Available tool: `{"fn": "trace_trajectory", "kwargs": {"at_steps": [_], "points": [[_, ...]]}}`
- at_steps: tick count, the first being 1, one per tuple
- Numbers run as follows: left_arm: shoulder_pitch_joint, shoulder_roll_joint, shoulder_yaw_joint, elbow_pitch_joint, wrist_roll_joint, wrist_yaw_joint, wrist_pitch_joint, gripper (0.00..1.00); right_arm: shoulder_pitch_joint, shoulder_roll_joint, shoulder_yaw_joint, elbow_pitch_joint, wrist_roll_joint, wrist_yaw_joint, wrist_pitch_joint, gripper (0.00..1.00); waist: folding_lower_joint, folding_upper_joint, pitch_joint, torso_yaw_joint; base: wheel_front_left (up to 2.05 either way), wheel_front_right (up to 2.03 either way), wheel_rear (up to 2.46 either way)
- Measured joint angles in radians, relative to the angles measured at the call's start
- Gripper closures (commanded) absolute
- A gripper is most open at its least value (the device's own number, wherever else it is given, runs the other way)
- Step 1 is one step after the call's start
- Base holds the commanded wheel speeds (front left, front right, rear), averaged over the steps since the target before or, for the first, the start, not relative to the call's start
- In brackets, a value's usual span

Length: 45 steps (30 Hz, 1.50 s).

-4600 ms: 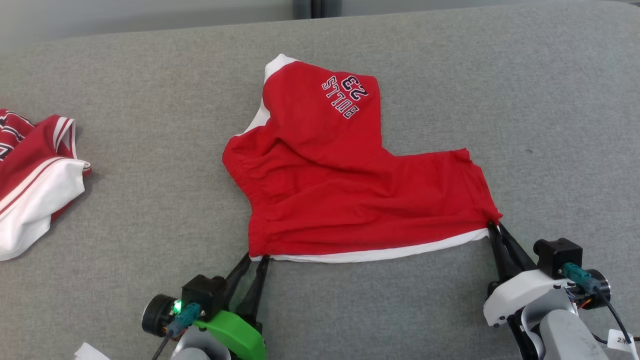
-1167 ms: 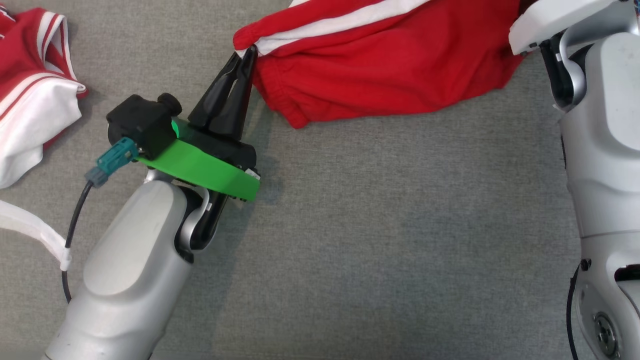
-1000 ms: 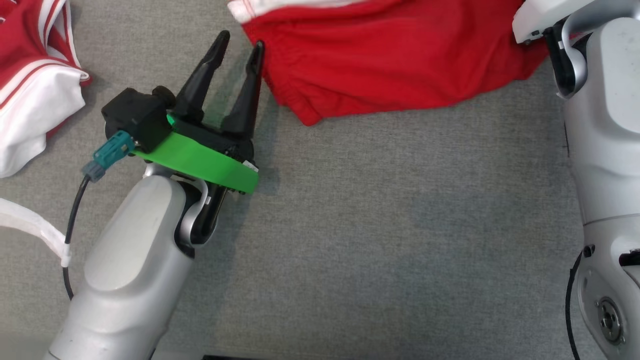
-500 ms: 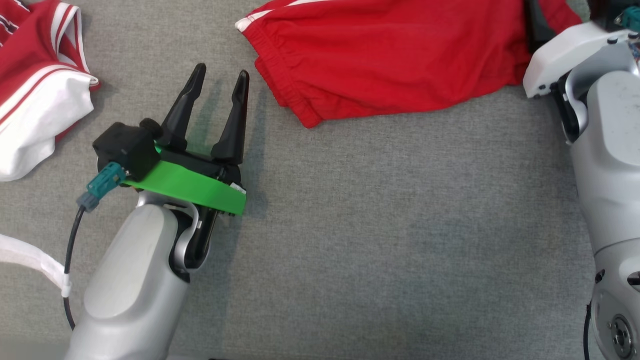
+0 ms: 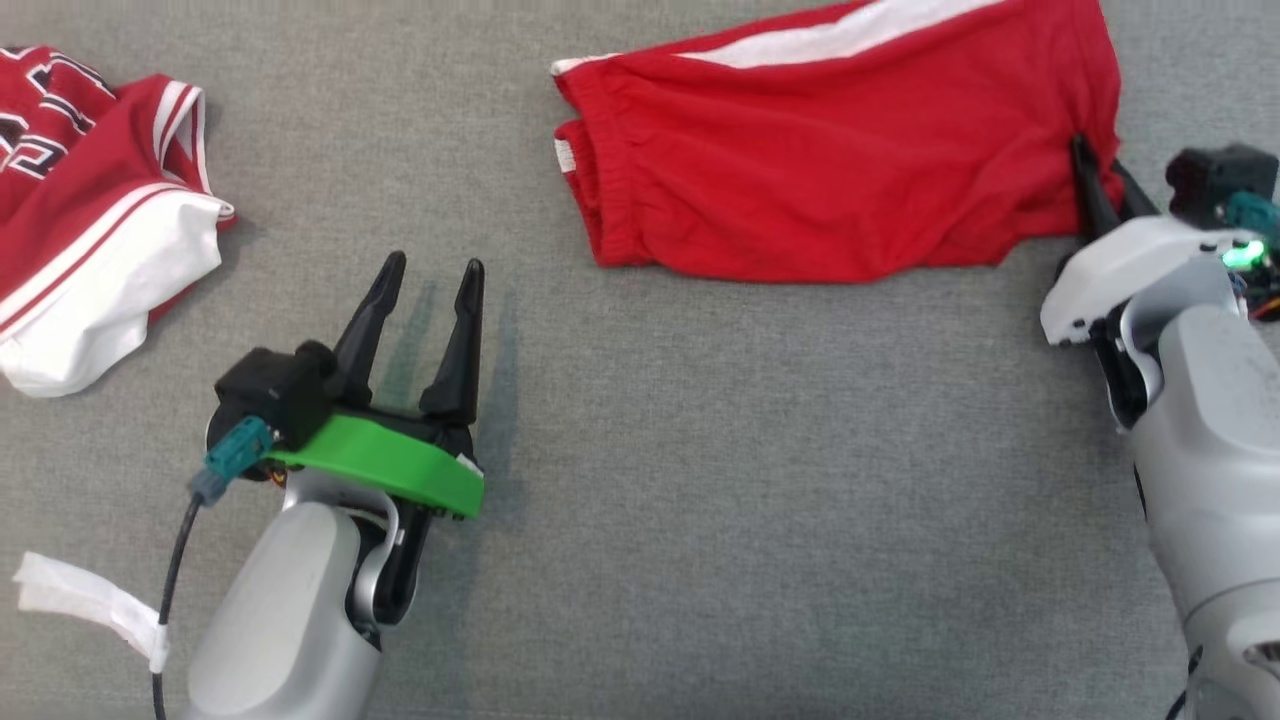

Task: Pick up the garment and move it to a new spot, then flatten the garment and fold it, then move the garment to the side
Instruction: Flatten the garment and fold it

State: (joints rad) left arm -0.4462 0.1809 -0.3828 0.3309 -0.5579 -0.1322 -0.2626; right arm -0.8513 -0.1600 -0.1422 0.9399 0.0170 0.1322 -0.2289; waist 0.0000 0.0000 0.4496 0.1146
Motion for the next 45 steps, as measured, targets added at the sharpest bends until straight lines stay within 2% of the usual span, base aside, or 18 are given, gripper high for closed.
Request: {"fn": "trace_trajectory", "kwargs": {"at_steps": [12, 17, 22, 28, 30, 31, 33, 36, 38, 42, 45], "points": [[0.159, -0.031, 0.003, 0.019, 0.043, 0.0, 0.0, 0.0, 0.303, -0.032, -0.052, -0.071, 0.176, 0.0, -0.028, 1.0, -0.0001, 0.0, -0.169, -0.043, 0.0, 0.0, 0.0], [0.173, -0.048, -0.011, 0.019, 0.051, 0.0, 0.0, 0.0, 0.342, -0.043, -0.057, -0.142, 0.192, -0.001, -0.03, 1.0, -0.0001, 0.0001, -0.213, -0.051, 0.0, 0.0, 0.0], [0.172, -0.056, -0.022, 0.02, 0.051, 0.0, -0.001, 0.0, 0.26, 0.004, 0.039, -0.24, 0.189, -0.002, -0.029, 1.0, 0.0, 0.0, -0.219, -0.027, 0.0, 0.0, 0.0], [0.168, -0.066, -0.019, 0.027, 0.049, 0.0, -0.001, 0.0, 0.159, 0.09, 0.262, -0.281, 0.191, -0.001, 0.01, 1.0, 0.0, 0.0, -0.212, 0.029, 0.0, 0.0, 0.0], [0.169, -0.069, -0.018, 0.037, 0.043, 0.0, -0.002, 0.0, 0.154, 0.104, 0.343, -0.25, 0.189, -0.001, 0.023, 0.55, 0.0, 0.0, -0.211, 0.051, 0.0, 0.0, 0.0], [0.169, -0.069, -0.019, 0.04, 0.039, 0.0, -0.001, 0.0, 0.155, 0.106, 0.375, -0.236, 0.189, -0.001, 0.023, 0.0, 0.0, 0.0, -0.21, 0.06, 0.0, 0.0, 0.0], [0.169, -0.072, -0.017, 0.044, 0.039, 0.0, -0.001, 0.0, 0.16, 0.109, 0.463, -0.22, 0.221, -0.001, 0.017, 0.0, 0.0, 0.0, -0.209, 0.08, 0.0, 0.0, 0.0], [0.169, -0.072, -0.01, 0.048, 0.04, 0.0, -0.001, 0.0, 0.185, 0.111, 0.596, -0.24, 0.331, -0.001, -0.003, 0.0, 0.0, 0.0, -0.208, 0.1, 0.0, 0.0, 0.0], [0.171, -0.071, 0.002, 0.048, 0.041, 0.0, -0.001, 0.0, 0.189, 0.118, 0.63, -0.245, 0.36, -0.001, -0.016, 0.0, 0.0, 0.0, -0.208, 0.101, 0.0, 0.0, 0.0], [0.173, -0.068, 0.036, 0.043, 0.07, 0.0, -0.001, 0.0, 0.189, 0.113, 0.597, -0.24, 0.358, -0.001, -0.031, 0.0, -0.0001, 0.0, -0.209, 0.079, 0.0, 0.0, 0.0], [0.174, -0.064, 0.08, 0.034, 0.1, 0.0, -0.001, 0.0, 0.2, 0.112, 0.454, -0.323, 0.293, -0.001, -0.033, 0.0, -0.0001, 0.0, -0.215, 0.041, 0.0, 0.0, 0.0]]}}
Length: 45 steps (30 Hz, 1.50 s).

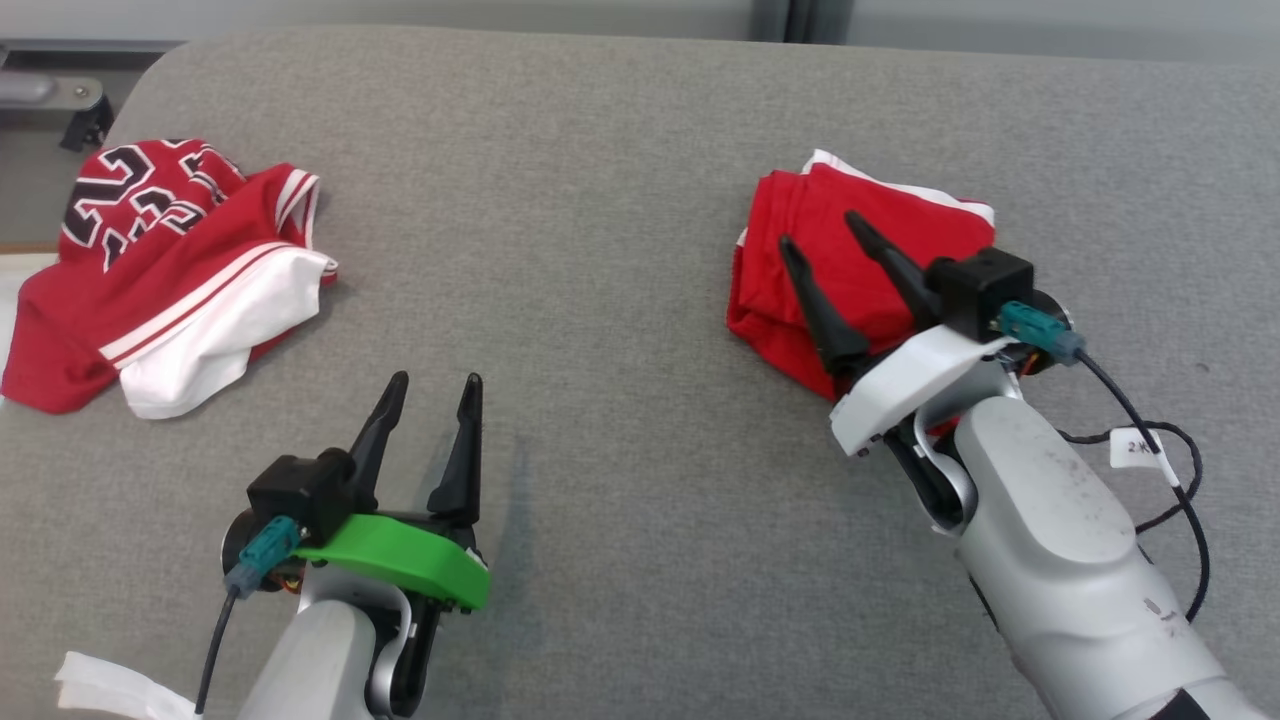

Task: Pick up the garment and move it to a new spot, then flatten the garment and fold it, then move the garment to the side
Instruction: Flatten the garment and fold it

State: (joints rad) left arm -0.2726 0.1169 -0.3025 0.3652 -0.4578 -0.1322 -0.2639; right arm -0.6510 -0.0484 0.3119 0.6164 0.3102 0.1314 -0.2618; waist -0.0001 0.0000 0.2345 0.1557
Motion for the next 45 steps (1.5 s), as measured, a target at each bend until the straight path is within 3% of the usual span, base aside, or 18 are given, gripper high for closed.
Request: {"fn": "trace_trajectory", "kwargs": {"at_steps": [8, 13, 25, 33, 39, 41, 42, 45], "points": [[0.003, 0.001, 0.063, -0.004, 0.071, 0.0, 0.0, 0.0, 0.128, -0.001, -0.238, -0.112, -0.123, 0.0, 0.0, 0.0, 0.0, 0.0, -0.02, -0.075, 0.0, 0.0, 0.0], [0.043, -0.005, 0.093, -0.002, 0.113, 0.0, 0.0, 0.0, 0.217, 0.0, -0.294, -0.14, -0.169, 0.0, -0.001, 0.0, 0.0, 0.0, -0.05, -0.105, 0.0, 0.0, 0.0], [0.195, -0.042, 0.16, -0.02, 0.187, 0.0, 0.0, 0.0, 0.439, -0.001, -0.323, -0.112, -0.105, 0.0, -0.001, 0.0, 0.0, 0.0, -0.137, -0.141, 0.0, 0.0, 0.0], [0.204, -0.054, 0.151, -0.031, 0.195, 0.0, 0.0, 0.0, 0.422, -0.001, -0.328, -0.116, -0.113, 0.0, -0.001, 0.0, 0.0, 0.0, -0.124, -0.134, 0.0, 0.0, 0.0], [0.143, -0.056, 0.136, -0.051, 0.195, 0.0, 0.0, 0.0, 0.308, -0.001, -0.337, -0.128, -0.156, 0.0, -0.001, 0.01, 0.0, 0.0, -0.074, -0.119, 0.0, 0.0, 0.0], [0.12, -0.056, 0.129, -0.058, 0.194, 0.0, 0.0, 0.0, 0.245, -0.001, -0.337, -0.123, -0.176, 0.0, -0.001, 0.95, 0.0001, 0.0, -0.049, -0.111, 0.0, 0.0, 0.0], [0.106, -0.056, 0.124, -0.062, 0.194, 0.0, 0.0, 0.0, 0.21, -0.001, -0.337, -0.115, -0.185, 0.0, -0.001, 1.0, 0.0, 0.0, -0.036, -0.107, 0.0, 0.0, 0.0], [0.066, -0.055, 0.109, -0.066, 0.183, 0.0, 0.0, 0.0, 0.114, 0.0, -0.346, -0.079, -0.233, 0.0, -0.001, 1.0, 0.0001, 0.0001, 0.003, -0.093, 0.0, 0.0, 0.0]]}}
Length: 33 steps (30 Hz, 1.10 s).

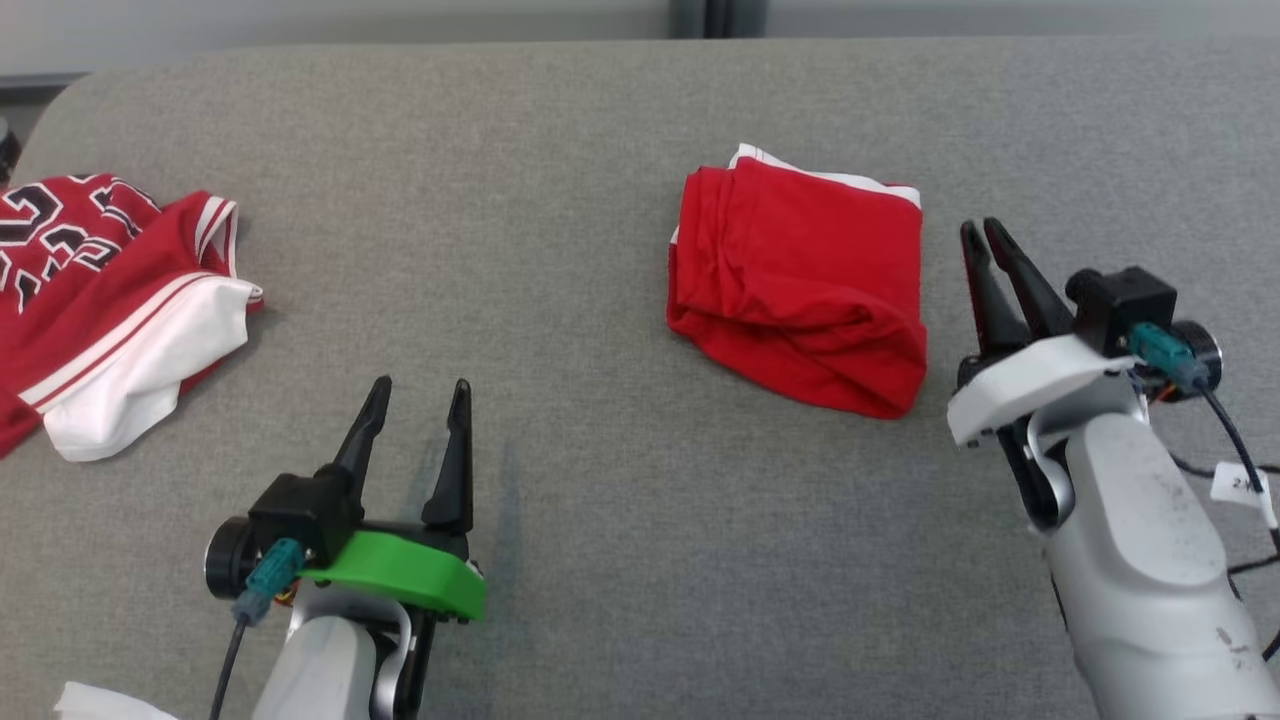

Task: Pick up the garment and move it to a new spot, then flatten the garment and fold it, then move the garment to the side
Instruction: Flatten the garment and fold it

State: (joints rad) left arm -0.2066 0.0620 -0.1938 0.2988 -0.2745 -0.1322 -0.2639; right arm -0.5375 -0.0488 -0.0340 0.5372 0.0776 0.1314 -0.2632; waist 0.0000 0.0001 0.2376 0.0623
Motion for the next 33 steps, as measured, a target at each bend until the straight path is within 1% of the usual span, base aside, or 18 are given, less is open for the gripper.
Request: {"fn": "trace_trajectory", "kwargs": {"at_steps": [3, 6, 10, 15, 21, 26, 30, 33], "points": [[-0.027, 0.0, -0.008, 0.001, -0.012, 0.0, 0.0, 0.0, -0.081, -0.002, -0.012, 0.044, -0.042, 0.0, 0.0, 1.0, 0.0, 0.0, 0.037, 0.018, 0.0, 0.0, 0.0], [-0.044, -0.001, -0.017, 0.003, -0.021, 0.0, 0.0, 0.0, -0.13, -0.009, -0.01, 0.091, -0.077, 0.0, 0.0, 1.0, 0.0, 0.0, 0.068, 0.042, 0.0, 0.0, 0.0], [-0.051, -0.002, -0.02, 0.006, -0.03, 0.0, 0.0, 0.0, -0.142, -0.007, 0.058, 0.139, -0.099, 0.0, 0.0, 1.0, 0.0, 0.0, 0.097, 0.081, 0.0, 0.0, 0.0], [-0.05, -0.003, -0.015, 0.005, -0.031, 0.0, 0.0, 0.0, -0.083, -0.006, 0.183, 0.128, -0.078, 0.0, 0.0, 1.0, 0.0, -0.0001, 0.117, 0.115, 0.0, 0.0, 0.0], [-0.049, -0.006, -0.009, 0.0, -0.032, 0.0, 0.0, 0.0, -0.026, -0.007, 0.36, 0.087, -0.008, 0.0, 0.0, 1.0, 0.0, -0.0001, 0.122, 0.111, 0.0, 0.0, 0.0], [-0.05, -0.007, -0.004, -0.003, -0.031, 0.0, 0.0, 0.0, -0.017, -0.026, 0.46, 0.03, 0.061, 0.0, 0.0, 1.0, 0.0, -0.0001, 0.115, 0.094, 0.0, 0.0, 0.0], [-0.048, -0.005, 0.004, 0.0, -0.028, 0.0, 0.0, 0.0, -0.011, -0.033, 0.485, -0.042, 0.114, 0.0, 0.0, 1.0, 0.0, 0.0, 0.098, 0.079, 0.0, 0.0, 0.0], [-0.038, -0.002, 0.015, 0.0, -0.023, 0.0, 0.0, 0.0, 0.004, -0.034, 0.45, -0.108, 0.139, 0.0, 0.0, 1.0, 0.0, 0.0, 0.078, 0.066, 0.0, 0.0, 0.0]]}}
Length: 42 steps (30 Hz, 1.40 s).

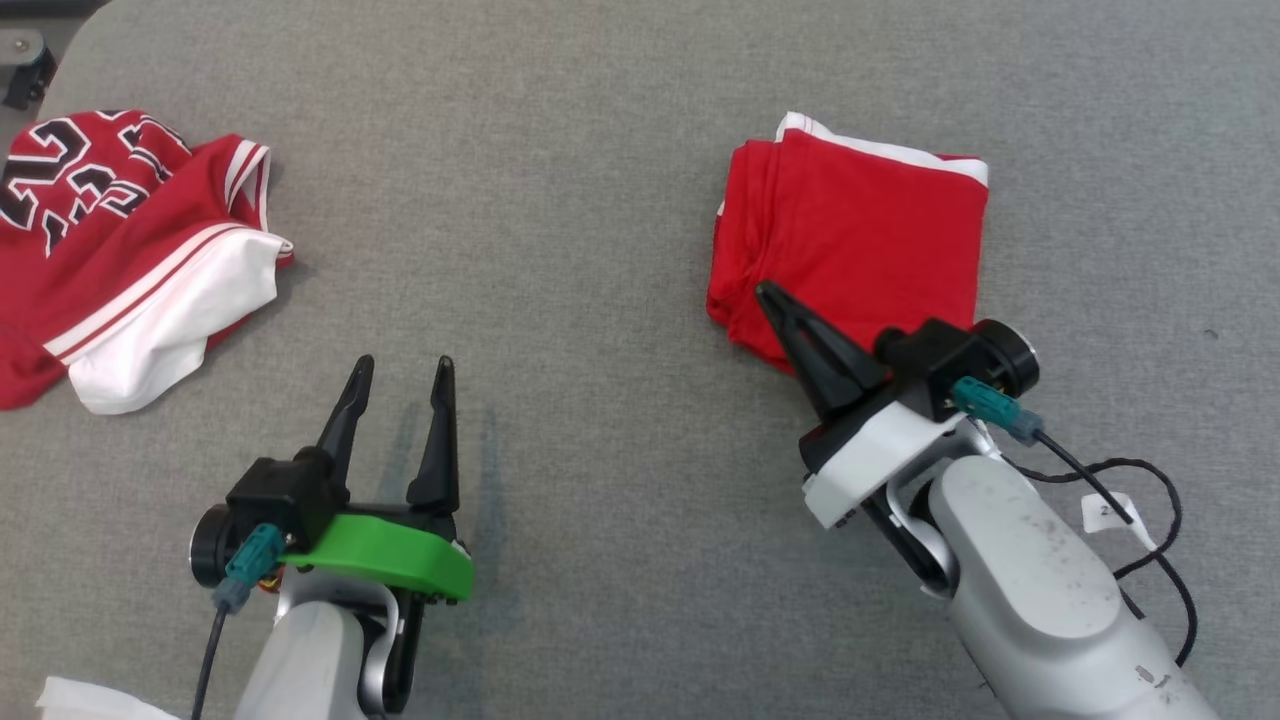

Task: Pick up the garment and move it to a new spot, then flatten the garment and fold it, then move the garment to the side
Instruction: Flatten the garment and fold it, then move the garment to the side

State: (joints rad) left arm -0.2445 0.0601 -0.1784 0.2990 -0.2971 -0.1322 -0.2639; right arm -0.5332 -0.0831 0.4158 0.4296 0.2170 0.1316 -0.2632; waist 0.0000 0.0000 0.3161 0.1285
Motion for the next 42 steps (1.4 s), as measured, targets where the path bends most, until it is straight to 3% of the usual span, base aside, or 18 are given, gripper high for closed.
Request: {"fn": "trace_trajectory", "kwargs": {"at_steps": [7, 8, 9, 10, 23, 34, 42], "points": [[0.04, 0.014, 0.036, 0.002, 0.029, 0.0, 0.0, 0.0, 0.101, 0.009, -0.217, -0.116, 0.012, 0.0, 0.0, 1.0, 0.0, 0.0, -0.062, -0.038, 0.0, 0.0, 0.0], [0.048, 0.015, 0.04, 0.002, 0.035, 0.0, 0.0, 0.0, 0.118, 0.012, -0.254, -0.121, 0.012, 0.0, 0.0, 0.74, 0.0, 0.0, -0.072, -0.044, 0.0, 0.0, 0.0], [0.053, 0.015, 0.042, 0.003, 0.041, 0.0, 0.0, 0.0, 0.132, 0.015, -0.277, -0.122, 0.012, 0.0, 0.0, 0.6, 0.0, 0.0, -0.08, -0.049, 0.0, 0.0, 0.0], [0.059, 0.016, 0.046, 0.003, 0.044, 0.0, 0.0, 0.0, 0.15, 0.016, -0.304, -0.121, 0.009, 0.0, 0.0, 0.01, 0.0, 0.0, -0.091, -0.056, 0.0, 0.0, 0.0], [0.158, 0.015, 0.083, 0.002, 0.108, 0.0, 0.0, 0.0, 0.337, 0.033, -0.46, -0.079, -0.01, 0.0, 0.0, 0.0, 0.0, 0.0, -0.196, -0.132, 0.0, 0.0, 0.0], [0.212, 0.002, 0.092, -0.002, 0.115, 0.0, 0.0, 0.0, 0.372, 0.034, -0.437, -0.059, -0.004, 0.0, 0.0, 0.0, 0.0, 0.0, -0.22, -0.14, 0.0, 0.0, 0.0], [0.149, -0.002, 0.07, -0.023, 0.112, 0.0, 0.0, 0.0, 0.255, 0.034, -0.425, -0.044, -0.031, 0.0, 0.0, 0.0, 0.0, 0.0, -0.156, -0.125, 0.0, 0.0, 0.0]]}}
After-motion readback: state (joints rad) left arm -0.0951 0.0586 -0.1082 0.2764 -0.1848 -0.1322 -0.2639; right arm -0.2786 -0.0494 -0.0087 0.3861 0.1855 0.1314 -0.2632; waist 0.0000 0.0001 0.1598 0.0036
